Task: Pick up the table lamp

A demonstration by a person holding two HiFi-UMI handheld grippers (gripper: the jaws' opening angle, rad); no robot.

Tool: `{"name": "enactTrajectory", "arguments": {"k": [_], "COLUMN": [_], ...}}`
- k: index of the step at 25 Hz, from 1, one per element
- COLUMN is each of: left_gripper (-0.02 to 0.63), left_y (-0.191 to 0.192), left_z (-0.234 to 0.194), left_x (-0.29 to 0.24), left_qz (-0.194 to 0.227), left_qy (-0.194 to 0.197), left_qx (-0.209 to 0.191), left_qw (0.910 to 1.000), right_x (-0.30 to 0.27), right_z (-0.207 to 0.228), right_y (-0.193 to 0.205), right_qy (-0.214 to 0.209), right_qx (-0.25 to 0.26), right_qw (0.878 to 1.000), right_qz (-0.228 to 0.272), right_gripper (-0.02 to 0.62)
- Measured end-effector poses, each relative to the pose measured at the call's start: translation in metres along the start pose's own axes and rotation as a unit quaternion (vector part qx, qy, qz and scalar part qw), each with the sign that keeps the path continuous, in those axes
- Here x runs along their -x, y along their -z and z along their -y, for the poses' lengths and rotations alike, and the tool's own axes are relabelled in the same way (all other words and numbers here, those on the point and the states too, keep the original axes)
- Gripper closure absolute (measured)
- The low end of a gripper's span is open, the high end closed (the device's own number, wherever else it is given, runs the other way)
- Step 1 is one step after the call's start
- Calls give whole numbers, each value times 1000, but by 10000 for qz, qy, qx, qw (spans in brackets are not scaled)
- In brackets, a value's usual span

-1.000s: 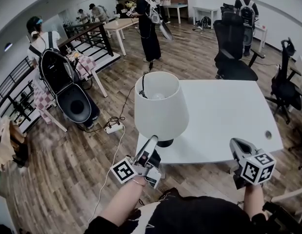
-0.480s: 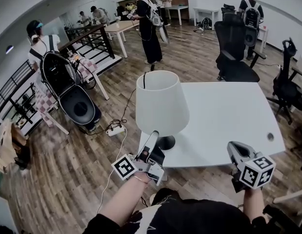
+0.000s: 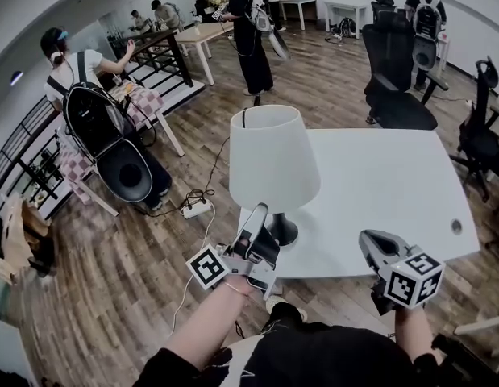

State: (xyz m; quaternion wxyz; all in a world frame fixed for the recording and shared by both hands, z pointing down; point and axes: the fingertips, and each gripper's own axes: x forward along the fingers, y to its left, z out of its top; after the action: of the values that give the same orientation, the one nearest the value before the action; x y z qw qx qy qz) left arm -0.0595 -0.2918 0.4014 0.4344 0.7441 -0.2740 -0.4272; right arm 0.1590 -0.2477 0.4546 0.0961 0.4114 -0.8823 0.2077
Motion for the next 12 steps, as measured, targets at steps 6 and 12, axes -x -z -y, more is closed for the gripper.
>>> {"name": "enactTrajectory", "arguments": {"k": [6, 12], "left_gripper": [563, 571], "left_y": [-18, -32], "left_z": [-7, -14], "left_x": [-21, -35], "left_qz": [-21, -7], "left_qy": [25, 84], "left_qx": [56, 200], "left_qw": [10000, 9998], "right_x": [-45, -84], "right_z": [-22, -43], "right_y": [-17, -8], "right_qy": [-428, -815], "right_qx": [-12, 21], "right_qw": [9991, 9966], "right_qz": [-2, -142], "right_gripper": [581, 581]}}
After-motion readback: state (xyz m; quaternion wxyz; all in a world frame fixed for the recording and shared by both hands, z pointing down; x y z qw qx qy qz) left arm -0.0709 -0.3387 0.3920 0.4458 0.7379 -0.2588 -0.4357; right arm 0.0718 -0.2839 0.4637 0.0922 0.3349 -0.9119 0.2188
